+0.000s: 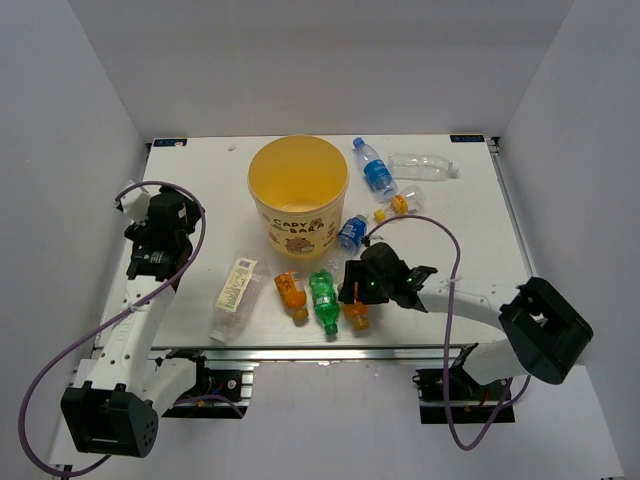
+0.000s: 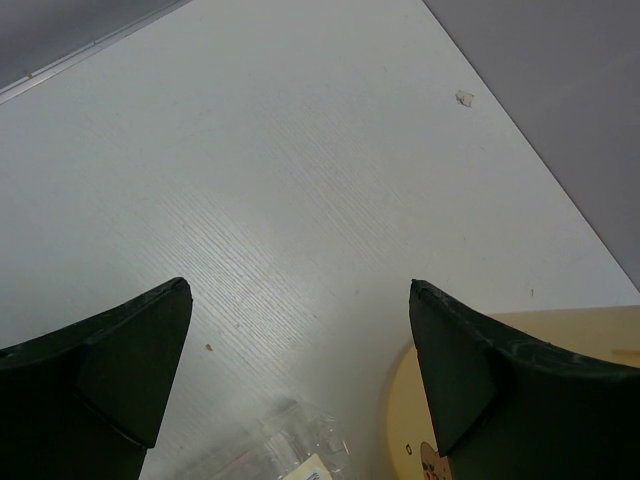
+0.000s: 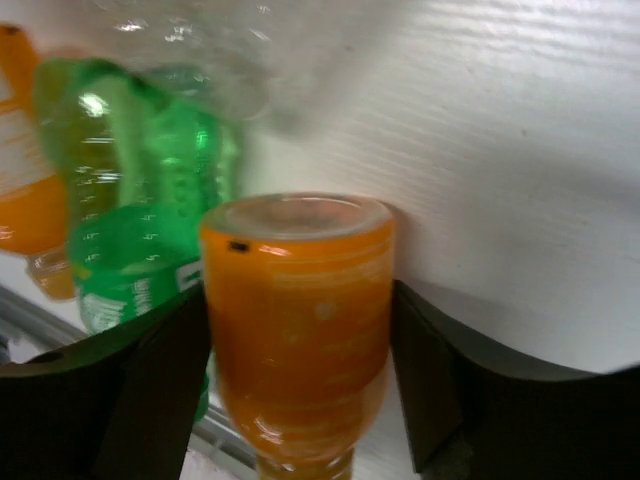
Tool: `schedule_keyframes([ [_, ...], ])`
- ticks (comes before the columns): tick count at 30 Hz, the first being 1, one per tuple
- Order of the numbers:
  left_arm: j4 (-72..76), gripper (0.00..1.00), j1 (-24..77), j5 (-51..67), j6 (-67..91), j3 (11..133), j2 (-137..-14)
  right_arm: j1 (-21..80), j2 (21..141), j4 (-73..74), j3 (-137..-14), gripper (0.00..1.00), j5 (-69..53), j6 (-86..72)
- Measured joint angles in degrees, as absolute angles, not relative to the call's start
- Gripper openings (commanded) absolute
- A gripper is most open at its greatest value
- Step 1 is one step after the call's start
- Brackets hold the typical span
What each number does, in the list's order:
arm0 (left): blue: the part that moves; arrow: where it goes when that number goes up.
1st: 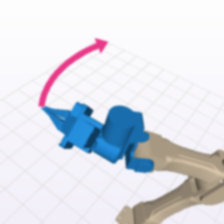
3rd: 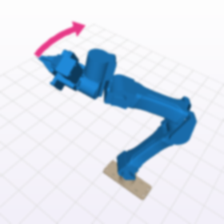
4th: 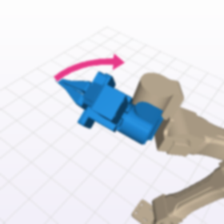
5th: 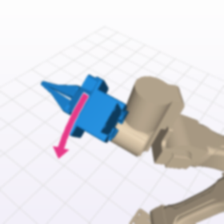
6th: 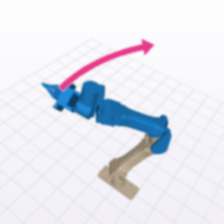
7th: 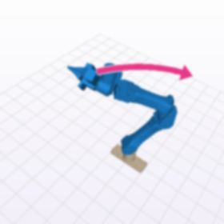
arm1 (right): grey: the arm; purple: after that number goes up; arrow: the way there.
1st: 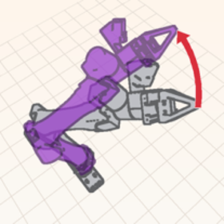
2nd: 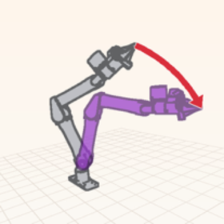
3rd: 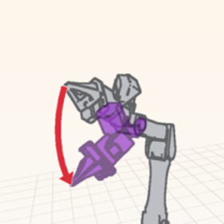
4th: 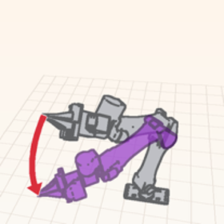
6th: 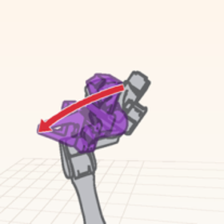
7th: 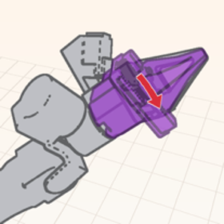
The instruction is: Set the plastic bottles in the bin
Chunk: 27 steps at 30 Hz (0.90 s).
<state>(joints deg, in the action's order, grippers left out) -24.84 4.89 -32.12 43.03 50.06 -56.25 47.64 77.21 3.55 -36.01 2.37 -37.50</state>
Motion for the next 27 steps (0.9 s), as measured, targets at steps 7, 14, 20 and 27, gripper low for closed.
schedule_keyframes([
  [7, -25.28, 0.98, 4.89, -32.12, 43.92, 50.04, -55.77, 48.18, 77.62, 5.56, -36.69, 0.25, 11.44, -42.02],
  [14, -25.5, 0.98, 4.89, -31.77, 44.53, 49.98, -55.27, 48.14, 63.22, 9.17, -44.21, 0.26, 18.17, -33.54],
  [20, -25.45, 0.98, 4.89, -29.89, 45.1, 49.06, -55.18, 48.14, 62.94, -1.85, -61.28, 0.29, 17.43, -19.7],
  [27, -25.76, 0.98, 4.89, -28.01, 45.58, 48.47, -55.18, 48.14, 84.9, -6.11, -86.17, 0.83, 15.42, -9.91],
])
